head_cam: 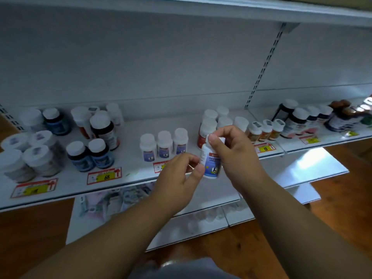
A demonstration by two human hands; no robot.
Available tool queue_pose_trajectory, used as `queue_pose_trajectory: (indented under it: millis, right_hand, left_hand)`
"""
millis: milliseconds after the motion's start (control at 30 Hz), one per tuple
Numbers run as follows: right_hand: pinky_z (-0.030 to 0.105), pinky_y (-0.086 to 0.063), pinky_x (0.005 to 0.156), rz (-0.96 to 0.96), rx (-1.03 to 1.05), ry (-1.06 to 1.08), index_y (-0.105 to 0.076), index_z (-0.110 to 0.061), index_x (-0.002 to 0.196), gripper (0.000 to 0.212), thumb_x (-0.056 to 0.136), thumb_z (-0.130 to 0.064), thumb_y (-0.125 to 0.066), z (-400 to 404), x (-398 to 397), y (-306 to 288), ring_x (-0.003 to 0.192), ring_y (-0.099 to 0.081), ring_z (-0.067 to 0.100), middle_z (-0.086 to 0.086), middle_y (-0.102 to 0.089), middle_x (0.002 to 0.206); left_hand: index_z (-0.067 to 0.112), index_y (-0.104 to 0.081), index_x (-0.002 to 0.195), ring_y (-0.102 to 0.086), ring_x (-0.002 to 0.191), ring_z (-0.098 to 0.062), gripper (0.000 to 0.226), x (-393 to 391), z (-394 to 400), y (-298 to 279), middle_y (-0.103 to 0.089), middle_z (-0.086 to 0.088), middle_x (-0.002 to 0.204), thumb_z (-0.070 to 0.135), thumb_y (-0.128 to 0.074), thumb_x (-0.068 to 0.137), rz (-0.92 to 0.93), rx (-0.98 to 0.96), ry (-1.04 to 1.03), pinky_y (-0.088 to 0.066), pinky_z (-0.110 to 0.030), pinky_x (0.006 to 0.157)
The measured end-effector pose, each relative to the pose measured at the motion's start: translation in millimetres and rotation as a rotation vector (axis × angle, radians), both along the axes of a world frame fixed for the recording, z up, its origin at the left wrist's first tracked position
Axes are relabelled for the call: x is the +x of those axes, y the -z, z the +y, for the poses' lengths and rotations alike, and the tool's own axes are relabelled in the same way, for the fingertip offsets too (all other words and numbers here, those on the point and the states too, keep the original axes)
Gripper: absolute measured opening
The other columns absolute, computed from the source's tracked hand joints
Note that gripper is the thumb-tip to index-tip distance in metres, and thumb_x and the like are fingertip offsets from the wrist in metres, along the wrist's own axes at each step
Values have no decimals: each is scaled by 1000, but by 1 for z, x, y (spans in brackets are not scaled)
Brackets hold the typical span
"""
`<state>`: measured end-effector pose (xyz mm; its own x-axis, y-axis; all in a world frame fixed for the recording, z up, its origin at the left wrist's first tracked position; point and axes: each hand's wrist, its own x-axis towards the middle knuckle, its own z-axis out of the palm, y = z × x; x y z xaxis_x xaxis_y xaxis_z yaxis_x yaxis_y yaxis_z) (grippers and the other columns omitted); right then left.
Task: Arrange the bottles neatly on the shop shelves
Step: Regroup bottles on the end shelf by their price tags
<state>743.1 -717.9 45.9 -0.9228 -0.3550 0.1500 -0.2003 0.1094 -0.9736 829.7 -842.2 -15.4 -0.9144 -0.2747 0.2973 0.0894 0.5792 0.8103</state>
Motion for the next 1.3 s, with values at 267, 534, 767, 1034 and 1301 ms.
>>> queue_pose_trajectory:
  millis: [267,534,767,1034,1301]
  right_hand:
    - [26,-47,58,101,99,-105,-59,-20,87,9,87,-21,-68,-41,-41,-7,65,-59,11,-2,-63,77]
    - [17,-44,67,371,297,-178,-56,-21,91,17,84,-25,-70,-125,-80,-31,78,-54,7,-10,-58,85]
    - [28,-40,70,521,582,-514,-57,-18,90,23,78,-30,-73,-196,-97,12,85,-56,18,0,-62,92]
    - [28,-42,70,586,774,-724,-64,-16,85,7,82,-20,-67,-214,-112,33,84,-59,17,-1,-65,88]
    - [15,-35,64,528,754,-935,-62,-25,91,19,84,-8,-61,-227,-124,30,82,-53,8,-9,-59,93]
  left_hand:
    - [22,-62,106,-55,89,-12,42,-23,-52,7,-58,8,96,55,-44,88,14,-187,-161,-48,-38,80]
    - [9,-63,114,-53,102,-33,48,-19,-97,18,-59,-13,118,25,-77,70,20,-666,-488,-44,-41,90]
    - [11,-67,112,-53,94,-31,44,-30,-118,39,-63,-11,112,8,-70,69,97,-805,-437,-47,-41,76]
    - [13,-68,115,-51,98,-27,42,-30,-115,43,-65,-9,114,10,-70,73,85,-786,-453,-41,-37,82]
    - [13,-65,122,-57,100,-31,45,-29,-115,40,-62,-10,120,13,-69,76,-5,-724,-412,-49,-42,82]
